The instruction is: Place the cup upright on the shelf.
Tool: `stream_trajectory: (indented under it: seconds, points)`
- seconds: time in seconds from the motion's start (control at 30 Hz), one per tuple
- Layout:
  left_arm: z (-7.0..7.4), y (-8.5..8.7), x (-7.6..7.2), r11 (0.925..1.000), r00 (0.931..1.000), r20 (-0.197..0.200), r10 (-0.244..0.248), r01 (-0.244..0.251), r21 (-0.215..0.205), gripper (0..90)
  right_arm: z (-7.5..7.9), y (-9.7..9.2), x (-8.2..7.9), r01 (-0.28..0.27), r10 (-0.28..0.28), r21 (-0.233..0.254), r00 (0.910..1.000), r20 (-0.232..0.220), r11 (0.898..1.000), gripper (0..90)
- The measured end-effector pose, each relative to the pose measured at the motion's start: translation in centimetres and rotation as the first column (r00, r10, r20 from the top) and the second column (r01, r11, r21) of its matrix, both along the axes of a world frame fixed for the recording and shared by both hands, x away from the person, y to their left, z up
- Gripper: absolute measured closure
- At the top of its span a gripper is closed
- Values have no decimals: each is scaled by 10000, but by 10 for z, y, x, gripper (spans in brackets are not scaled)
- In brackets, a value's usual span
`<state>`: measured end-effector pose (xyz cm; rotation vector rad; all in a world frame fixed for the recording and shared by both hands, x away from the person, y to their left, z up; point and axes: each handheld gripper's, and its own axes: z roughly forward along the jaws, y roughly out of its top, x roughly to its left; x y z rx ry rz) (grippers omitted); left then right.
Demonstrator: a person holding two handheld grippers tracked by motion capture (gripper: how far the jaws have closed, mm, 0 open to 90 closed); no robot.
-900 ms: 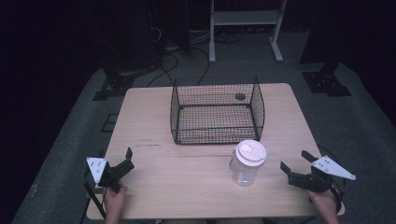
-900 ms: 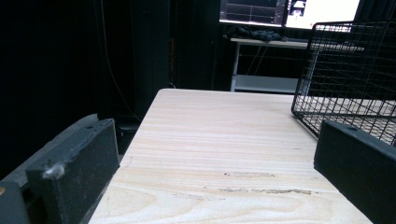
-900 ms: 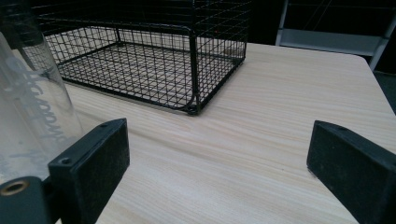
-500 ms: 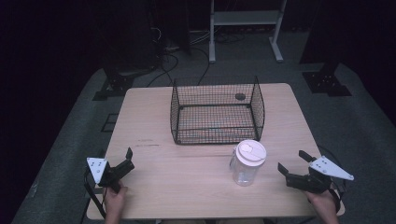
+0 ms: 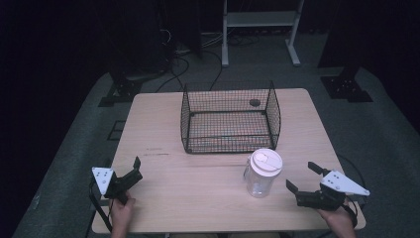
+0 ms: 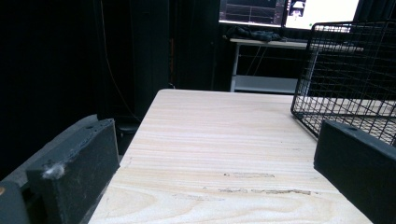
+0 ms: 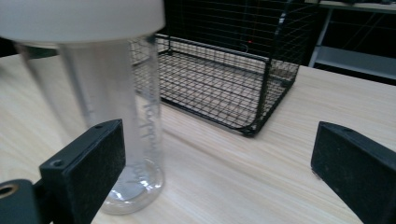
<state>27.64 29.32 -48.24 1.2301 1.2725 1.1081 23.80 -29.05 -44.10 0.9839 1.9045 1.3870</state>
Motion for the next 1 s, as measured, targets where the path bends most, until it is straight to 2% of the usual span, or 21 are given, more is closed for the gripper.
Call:
stream_trajectory:
  seconds: [0.13,0.4,0.7,0.8,1.0]
  points:
    - [0,0,0,10000,10000,7,-18,18,37,0,3,4,-4,-192,192,24,9998,-5,9998,23]
    - [0,0,0,10000,10000,17,-19,19,15,0,17,16,-17,-819,812,229,9963,295,9964,23]
    - [0,0,0,10000,10000,19,-20,20,25,0,22,31,-20,-1061,1060,-18,9936,389,9944,10]
    - [0,0,0,10000,10000,20,-21,21,24,0,23,34,-20,-1176,1173,69,9924,364,9930,10]
    - [0,0,0,10000,10000,13,-28,28,32,0,27,45,-21,-1272,1269,16,9899,628,9919,0]
